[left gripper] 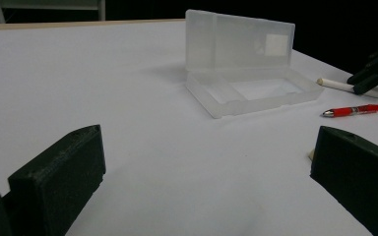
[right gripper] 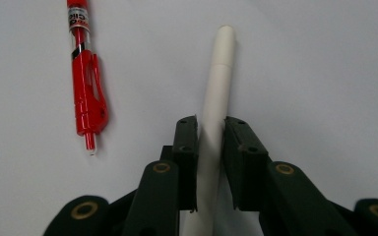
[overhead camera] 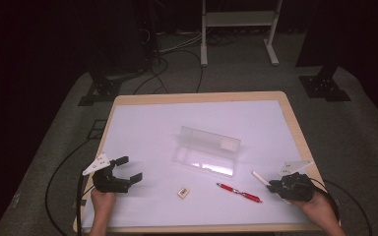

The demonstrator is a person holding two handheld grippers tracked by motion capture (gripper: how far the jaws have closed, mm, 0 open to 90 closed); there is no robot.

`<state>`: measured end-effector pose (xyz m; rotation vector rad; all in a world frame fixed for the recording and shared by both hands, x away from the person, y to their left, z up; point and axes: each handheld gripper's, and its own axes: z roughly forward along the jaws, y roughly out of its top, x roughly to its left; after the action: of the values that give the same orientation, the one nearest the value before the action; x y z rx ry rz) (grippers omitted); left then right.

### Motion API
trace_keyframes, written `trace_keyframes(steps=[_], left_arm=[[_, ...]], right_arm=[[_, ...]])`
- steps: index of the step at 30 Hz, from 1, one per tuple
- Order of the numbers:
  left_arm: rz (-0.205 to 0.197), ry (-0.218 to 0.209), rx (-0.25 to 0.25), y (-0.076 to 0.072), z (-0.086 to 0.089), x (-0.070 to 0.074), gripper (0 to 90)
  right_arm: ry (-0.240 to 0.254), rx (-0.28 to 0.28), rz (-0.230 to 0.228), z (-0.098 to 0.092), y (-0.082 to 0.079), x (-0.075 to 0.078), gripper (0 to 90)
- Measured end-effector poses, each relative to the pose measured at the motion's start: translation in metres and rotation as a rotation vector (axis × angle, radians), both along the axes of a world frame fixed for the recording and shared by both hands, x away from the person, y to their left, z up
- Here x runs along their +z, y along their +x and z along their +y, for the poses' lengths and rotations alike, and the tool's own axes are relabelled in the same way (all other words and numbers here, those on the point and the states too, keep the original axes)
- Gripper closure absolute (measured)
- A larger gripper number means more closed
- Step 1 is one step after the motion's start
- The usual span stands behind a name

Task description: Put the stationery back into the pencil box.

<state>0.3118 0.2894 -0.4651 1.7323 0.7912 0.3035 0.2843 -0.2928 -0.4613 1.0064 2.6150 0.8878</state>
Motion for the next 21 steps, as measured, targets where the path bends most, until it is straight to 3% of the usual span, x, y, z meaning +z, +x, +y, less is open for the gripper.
trace_keyframes(steps=[9,21], left_arm=[[-0.001,-0.002,0.0,0.0,0.0,0.0,0.0],[-0.001,-0.003,0.0,0.0,0.0,0.0,0.0]], right_arm=[[0.013,0.007,0.004,-0.001,0.003,0.001,78.1],[0.025,0.033,-0.03,0.004,0.01,0.023,78.2]])
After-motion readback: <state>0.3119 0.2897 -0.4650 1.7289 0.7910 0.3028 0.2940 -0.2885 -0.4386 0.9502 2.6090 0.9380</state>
